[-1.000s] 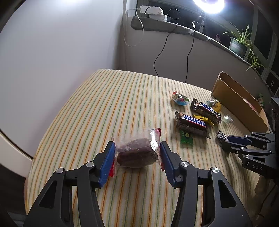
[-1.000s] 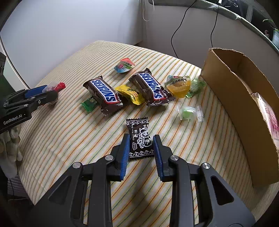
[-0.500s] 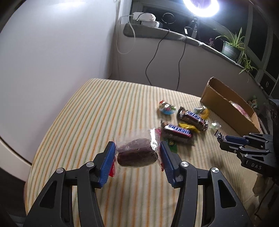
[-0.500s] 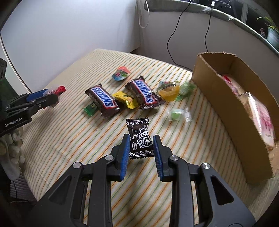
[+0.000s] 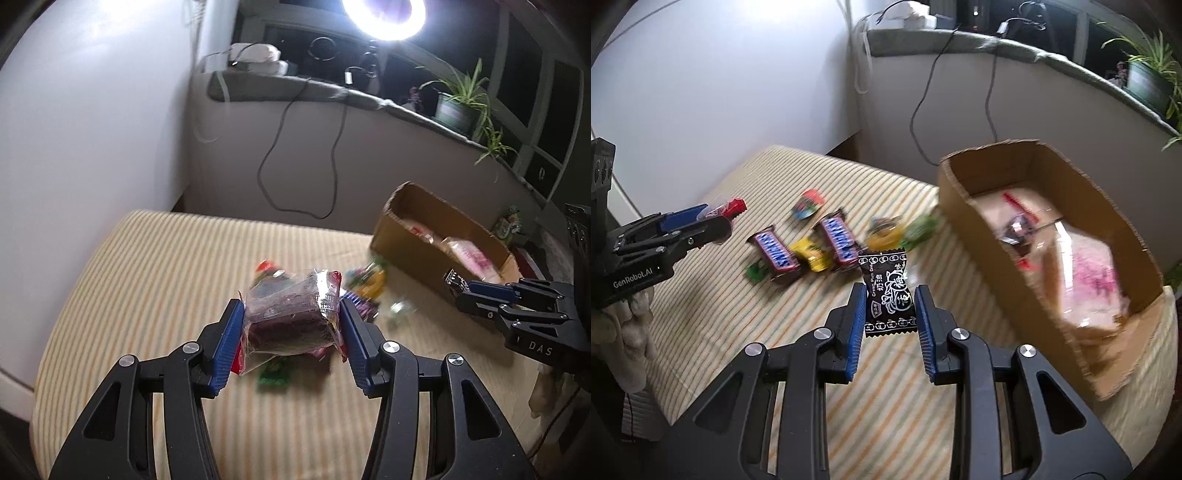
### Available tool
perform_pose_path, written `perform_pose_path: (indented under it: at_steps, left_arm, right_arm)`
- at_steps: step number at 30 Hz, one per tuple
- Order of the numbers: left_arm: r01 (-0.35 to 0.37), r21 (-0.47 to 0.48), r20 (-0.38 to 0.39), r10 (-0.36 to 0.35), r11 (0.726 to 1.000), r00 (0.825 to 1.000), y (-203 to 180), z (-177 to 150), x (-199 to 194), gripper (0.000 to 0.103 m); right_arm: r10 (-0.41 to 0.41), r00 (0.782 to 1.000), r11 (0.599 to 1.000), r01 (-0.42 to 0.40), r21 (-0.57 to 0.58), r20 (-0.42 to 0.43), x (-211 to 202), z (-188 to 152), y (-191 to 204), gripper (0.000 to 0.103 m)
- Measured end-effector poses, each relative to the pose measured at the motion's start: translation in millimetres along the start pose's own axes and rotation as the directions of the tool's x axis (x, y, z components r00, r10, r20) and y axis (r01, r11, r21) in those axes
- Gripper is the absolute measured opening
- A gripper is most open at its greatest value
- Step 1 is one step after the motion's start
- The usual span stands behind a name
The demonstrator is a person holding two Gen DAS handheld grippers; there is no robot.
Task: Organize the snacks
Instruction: 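Carry the cake and black packet over the box with both tools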
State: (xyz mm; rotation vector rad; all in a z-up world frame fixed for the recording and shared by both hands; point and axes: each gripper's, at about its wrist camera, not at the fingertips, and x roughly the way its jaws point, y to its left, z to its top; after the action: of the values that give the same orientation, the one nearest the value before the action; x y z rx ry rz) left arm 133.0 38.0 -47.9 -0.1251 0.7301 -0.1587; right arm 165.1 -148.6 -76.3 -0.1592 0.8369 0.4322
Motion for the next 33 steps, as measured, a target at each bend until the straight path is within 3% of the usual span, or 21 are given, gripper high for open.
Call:
perform_pose_path:
  at_steps: [18, 33]
  left_arm:
    - [0.077, 0.117, 0.010, -0.078, 0.990, 0.997, -80.3, 57.5, 50.7, 0.051]
    - [0.122, 0.197, -0.020, -0.120, 0.973, 0.993, -130.9, 80.8, 92.9, 0.051]
  right_arm:
    - [-0.084, 0.996, 0.993, 0.081, 0.080, 0.025, -5.8, 27.2, -94.5, 0.028]
    - [-0.128, 0.992, 0.987, 0.127, 0.099, -0.001, 10.1, 55.3, -150.3, 0.028]
